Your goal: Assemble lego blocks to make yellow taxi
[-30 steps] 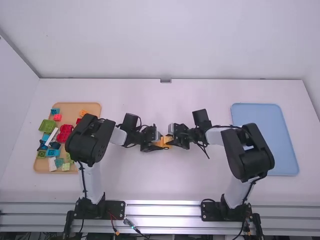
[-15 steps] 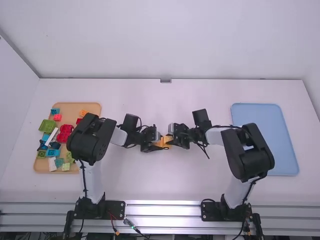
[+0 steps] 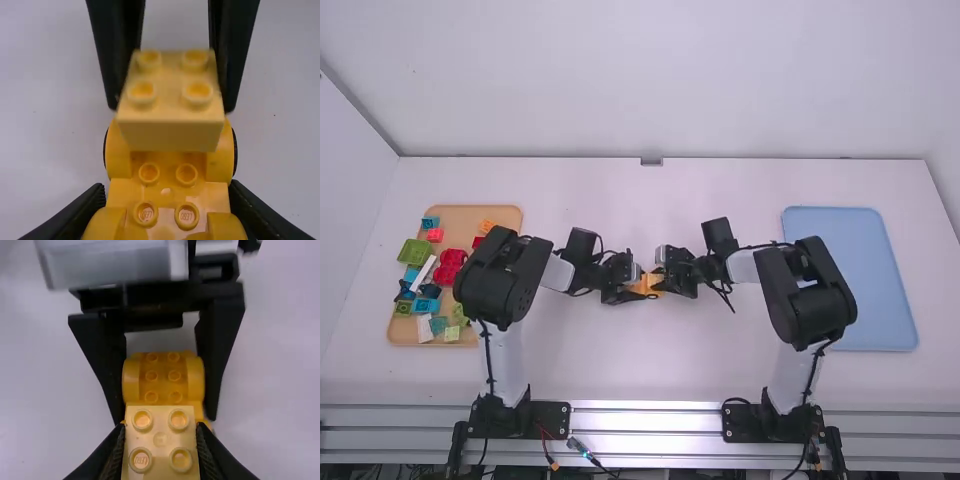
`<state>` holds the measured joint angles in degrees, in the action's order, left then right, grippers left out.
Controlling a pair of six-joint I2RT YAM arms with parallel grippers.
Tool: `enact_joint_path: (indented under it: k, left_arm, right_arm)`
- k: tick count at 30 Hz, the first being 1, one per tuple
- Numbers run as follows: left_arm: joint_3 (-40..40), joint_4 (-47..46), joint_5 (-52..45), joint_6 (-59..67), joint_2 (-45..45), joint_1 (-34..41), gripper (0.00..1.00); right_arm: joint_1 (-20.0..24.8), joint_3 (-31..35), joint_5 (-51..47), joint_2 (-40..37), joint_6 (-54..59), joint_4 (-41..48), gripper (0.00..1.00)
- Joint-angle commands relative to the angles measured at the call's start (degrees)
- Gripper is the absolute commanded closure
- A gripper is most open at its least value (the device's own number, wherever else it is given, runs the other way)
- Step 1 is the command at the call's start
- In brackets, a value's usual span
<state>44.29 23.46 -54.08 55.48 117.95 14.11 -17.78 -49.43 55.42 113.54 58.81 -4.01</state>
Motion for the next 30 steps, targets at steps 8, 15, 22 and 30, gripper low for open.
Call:
enact_joint_path:
  k: [8,15,22,30]
  left_arm:
    - [0.44,-0.07,-0.48,-0.61,0.92,0.11,0.47]
    - [0.44,-0.07,-0.46,-0.83,0.92,0.26,0.46]
    - [0.44,-0.07,-0.46,-1.05,0.92,0.20,0.47]
    - [0.44,-0.09,-0.44,-1.05,0.92,0.07,0.48]
  right_arm:
    - [-1.49,-4.20,-2.23,0.98,4.28,5.33,1.00]
    - [-2.10,-4.20,-2.86,3.45,2.71,1.42,1.00]
    - [-1.36,-4.17,-3.10,3.80,2.78,1.84,1.00]
    - [-1.36,-4.20,-2.99,3.80,2.73,1.88,1.00]
